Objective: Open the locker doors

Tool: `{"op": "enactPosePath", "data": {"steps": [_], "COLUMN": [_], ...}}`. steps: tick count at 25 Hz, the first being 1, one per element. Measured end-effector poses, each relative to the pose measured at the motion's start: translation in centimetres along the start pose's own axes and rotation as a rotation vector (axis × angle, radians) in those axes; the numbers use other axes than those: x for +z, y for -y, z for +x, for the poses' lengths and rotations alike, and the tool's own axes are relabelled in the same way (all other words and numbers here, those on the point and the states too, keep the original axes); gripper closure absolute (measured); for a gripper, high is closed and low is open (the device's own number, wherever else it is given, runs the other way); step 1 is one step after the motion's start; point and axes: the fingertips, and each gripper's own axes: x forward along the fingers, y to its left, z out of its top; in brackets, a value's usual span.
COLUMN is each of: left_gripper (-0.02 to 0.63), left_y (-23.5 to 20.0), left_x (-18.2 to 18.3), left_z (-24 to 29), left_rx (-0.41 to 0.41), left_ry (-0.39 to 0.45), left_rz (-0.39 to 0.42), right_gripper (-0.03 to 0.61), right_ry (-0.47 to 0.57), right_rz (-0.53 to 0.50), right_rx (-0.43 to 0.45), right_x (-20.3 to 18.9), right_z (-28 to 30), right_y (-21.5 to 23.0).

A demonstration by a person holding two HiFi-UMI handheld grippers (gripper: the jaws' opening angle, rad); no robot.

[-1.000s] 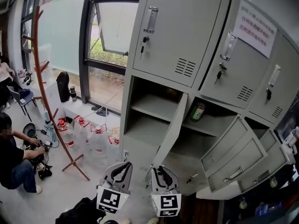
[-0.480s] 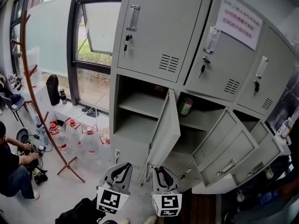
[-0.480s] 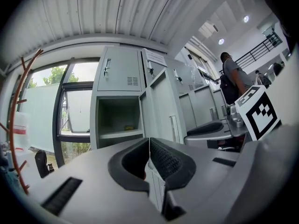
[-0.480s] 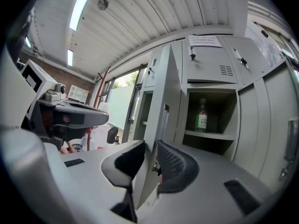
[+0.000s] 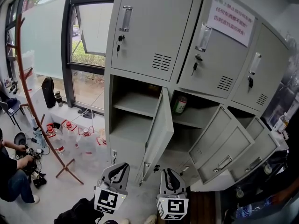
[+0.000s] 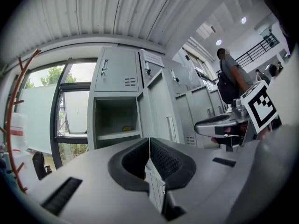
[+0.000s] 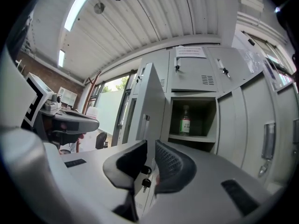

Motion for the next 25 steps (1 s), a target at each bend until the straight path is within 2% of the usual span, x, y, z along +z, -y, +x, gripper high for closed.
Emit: {"op": "enactPosePath", "data": {"steps": [6, 12, 25], "left_gripper": [0.588, 0.588, 0.588], "left_y": [1.7, 3.2, 5.1], "left_x": [-0.6, -1.4, -1.3], "left_z": [-0.2, -0.6, -0.7], "left_rx": [-0.049, -0.088, -0.115], "left_ry": [-0.009, -0.029, -0.032], "left_rz": [0.007, 0.006, 0.013], "right_gripper": [0.522, 0.535, 0.546], "right_ry": [-0.010, -0.038, -0.056], "right_rz": [0.019, 0.024, 0.037], "right_rx": [-0.080, -0.118, -0.138], "right_x": [-1.0, -3.0, -4.0], "right_z": [-3.0, -5.7, -7.4], "right_y": [2.2, 3.2, 4.0]}}
